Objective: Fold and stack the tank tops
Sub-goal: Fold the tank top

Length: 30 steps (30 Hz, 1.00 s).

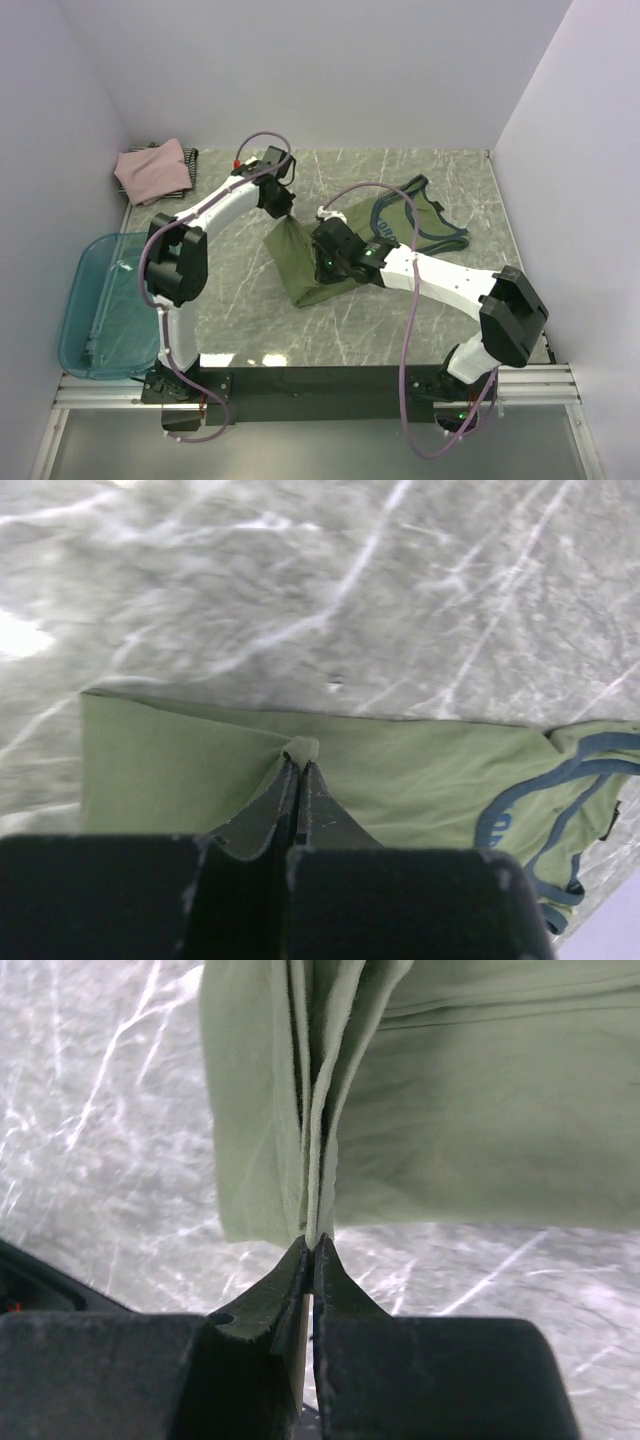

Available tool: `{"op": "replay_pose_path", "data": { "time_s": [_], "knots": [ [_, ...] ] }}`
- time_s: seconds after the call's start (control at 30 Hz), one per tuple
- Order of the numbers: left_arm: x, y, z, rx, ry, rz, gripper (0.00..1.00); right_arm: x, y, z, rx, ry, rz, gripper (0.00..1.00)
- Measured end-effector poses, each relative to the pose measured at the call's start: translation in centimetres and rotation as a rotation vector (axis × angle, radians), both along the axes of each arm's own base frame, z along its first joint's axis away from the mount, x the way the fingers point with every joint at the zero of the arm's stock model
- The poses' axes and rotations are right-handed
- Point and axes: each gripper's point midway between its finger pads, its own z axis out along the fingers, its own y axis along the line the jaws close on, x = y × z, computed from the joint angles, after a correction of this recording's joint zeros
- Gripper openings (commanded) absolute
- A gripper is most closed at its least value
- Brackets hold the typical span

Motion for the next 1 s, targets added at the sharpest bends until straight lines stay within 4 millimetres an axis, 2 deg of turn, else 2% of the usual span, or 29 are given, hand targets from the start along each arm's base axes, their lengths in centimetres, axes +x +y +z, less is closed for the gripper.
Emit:
{"op": "replay_pose_path", "data": {
  "time_s": [0.53,0.77,1.0],
  "knots": [
    [3.7,-6.1,0.9,-0.052,-0.038,-0.07,0.01,2.5,-5.2,-0.7,-0.038,-0.033,-0.135,0.0],
    [4.5,-8.9,-0.3,-0.074,-0.033,-0.112,0.01,3.5,-8.1,-1.1,-0.051,-0.037,-0.206,0.0],
    [4.8,-10.6,-1.4,-0.091,-0.026,-0.139,0.01,3.9,-10.5,-2.4,-0.075,-0.021,-0.257,0.0]
  ]
}}
